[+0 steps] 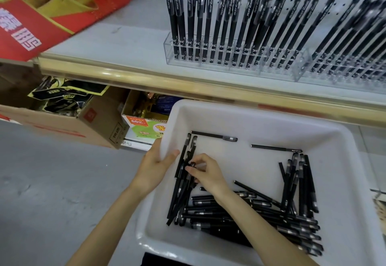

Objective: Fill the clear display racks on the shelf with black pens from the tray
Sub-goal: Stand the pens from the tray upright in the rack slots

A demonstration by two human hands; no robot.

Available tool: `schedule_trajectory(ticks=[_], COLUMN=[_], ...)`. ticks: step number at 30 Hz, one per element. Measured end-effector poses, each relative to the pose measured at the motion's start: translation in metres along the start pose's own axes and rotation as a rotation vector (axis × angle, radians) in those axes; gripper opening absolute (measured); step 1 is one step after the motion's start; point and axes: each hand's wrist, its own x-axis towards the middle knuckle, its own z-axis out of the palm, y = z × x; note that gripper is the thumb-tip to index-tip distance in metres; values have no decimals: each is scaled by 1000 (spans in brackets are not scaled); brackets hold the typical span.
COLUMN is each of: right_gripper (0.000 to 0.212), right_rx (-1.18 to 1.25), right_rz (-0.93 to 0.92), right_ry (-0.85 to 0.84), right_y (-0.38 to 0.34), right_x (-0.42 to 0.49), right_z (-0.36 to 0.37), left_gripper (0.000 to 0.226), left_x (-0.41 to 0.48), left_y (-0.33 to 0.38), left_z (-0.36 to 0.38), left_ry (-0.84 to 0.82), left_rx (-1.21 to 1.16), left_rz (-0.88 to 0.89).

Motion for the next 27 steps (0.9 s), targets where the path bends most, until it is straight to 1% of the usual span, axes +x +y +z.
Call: schedule_trajectory(ticks=[5,7,8,9,11,12,13,14,16,18,20,22,23,27], right_gripper=[12,11,9,8,6,5,6,7,7,9,11,14,17,24], right_rx=[-15,-2,42,107,204,227,251,274,307,326,325,335,343,396], right_rz=[-43,-66,-69,-72,-88,-105,-130,-161,-228,-289,-345,-392,-413,-483], right_ry=[34,61,74,85,99,102,103,106,128,134,115,95,93,140], right_y=[-9,-20,-28,-36,-54,-65,-75,-86,-108,-129,-147,-162,-169,-199], right_x=[-1,-2,-4,-6,-12,-15,-18,-22,-28,-35,-41,-46,-48,-54], right_z=[-12,-24,-29,-34,-45,-50,-55,-61,-74,-86,-96,-104,-108,-119], left_gripper=[38,42,45,47,45,42,41,42,42,39,33,18,14,16], left_x=[-1,-1,-2,-1,-1,-2,-3,-6,-11,-12,-9,-4,-1,14], left_y=[-1,-1,-2,-2,1,5,9,17,32,44,56,71,79,112], left_z=[0,0,0,0,0,2,4,6,9,13,16,18,19,28], left_ry=[13,22,43,91,208,227,199,141,35,-13,-29,-43,-54,-87], left_rx=[-16,-30,16,130,440,540,575,552,395,193,41,-36,-63,-129], left_rz=[-7,-16,9,78,333,459,532,552,477,379,354,358,360,420])
